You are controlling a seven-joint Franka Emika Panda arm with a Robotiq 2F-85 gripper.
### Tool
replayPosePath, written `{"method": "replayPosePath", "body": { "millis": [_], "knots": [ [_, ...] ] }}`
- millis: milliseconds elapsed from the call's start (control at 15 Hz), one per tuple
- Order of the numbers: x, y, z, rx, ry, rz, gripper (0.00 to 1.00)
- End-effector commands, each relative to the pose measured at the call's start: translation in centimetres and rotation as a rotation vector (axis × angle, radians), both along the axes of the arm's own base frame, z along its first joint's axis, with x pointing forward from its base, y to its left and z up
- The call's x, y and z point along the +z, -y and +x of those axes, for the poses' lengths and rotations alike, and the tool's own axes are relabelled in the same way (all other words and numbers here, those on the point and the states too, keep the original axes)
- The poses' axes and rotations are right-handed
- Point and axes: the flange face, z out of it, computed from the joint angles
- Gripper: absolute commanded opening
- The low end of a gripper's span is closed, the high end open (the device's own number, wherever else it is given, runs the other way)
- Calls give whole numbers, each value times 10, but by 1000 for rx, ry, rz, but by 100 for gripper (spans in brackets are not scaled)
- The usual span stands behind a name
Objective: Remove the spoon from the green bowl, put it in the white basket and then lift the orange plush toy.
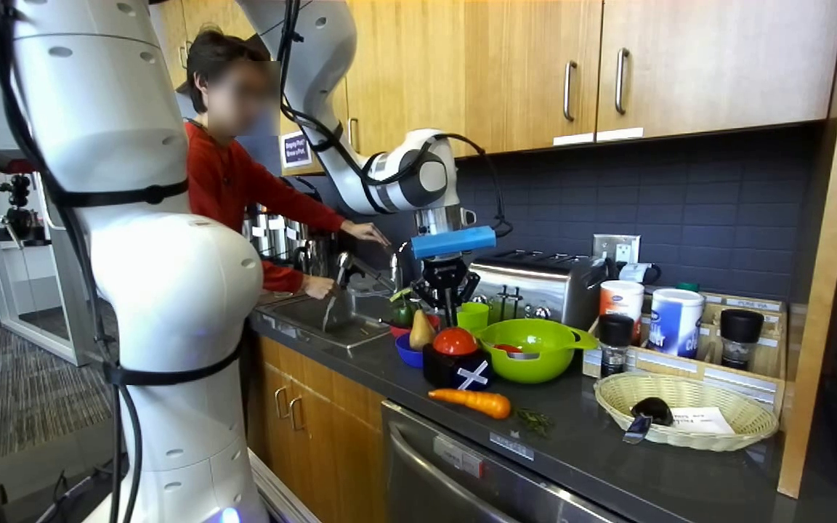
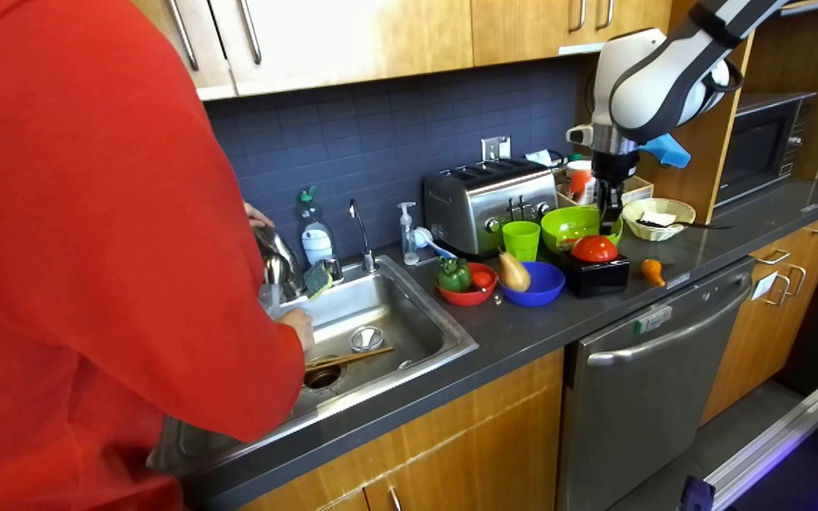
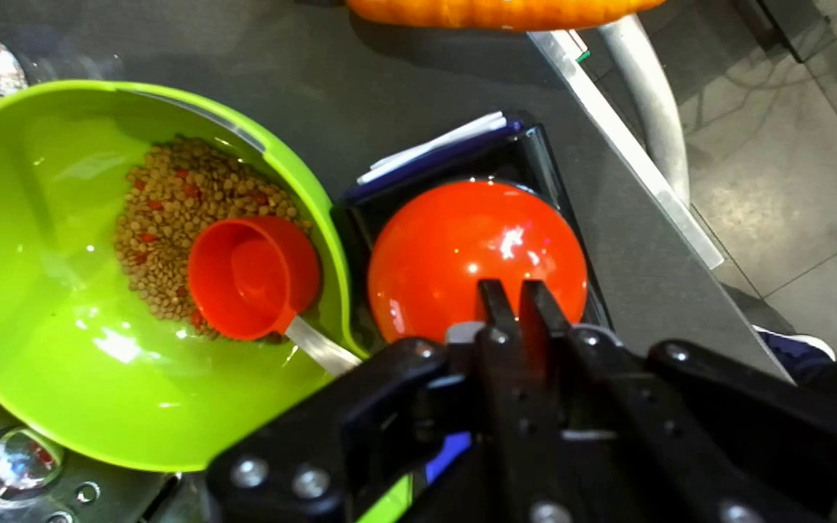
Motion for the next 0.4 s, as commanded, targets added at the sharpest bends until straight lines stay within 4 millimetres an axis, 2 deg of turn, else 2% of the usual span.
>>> {"method": "replayPosePath", "body": {
  "millis": [0, 133, 333],
  "knots": [
    [1, -1, -1, -2, -2, -1, 18],
    [2, -1, -2, -4, -4, -2, 30],
    [2, -1, -2, -8, -3, -2, 30]
  ]
}}
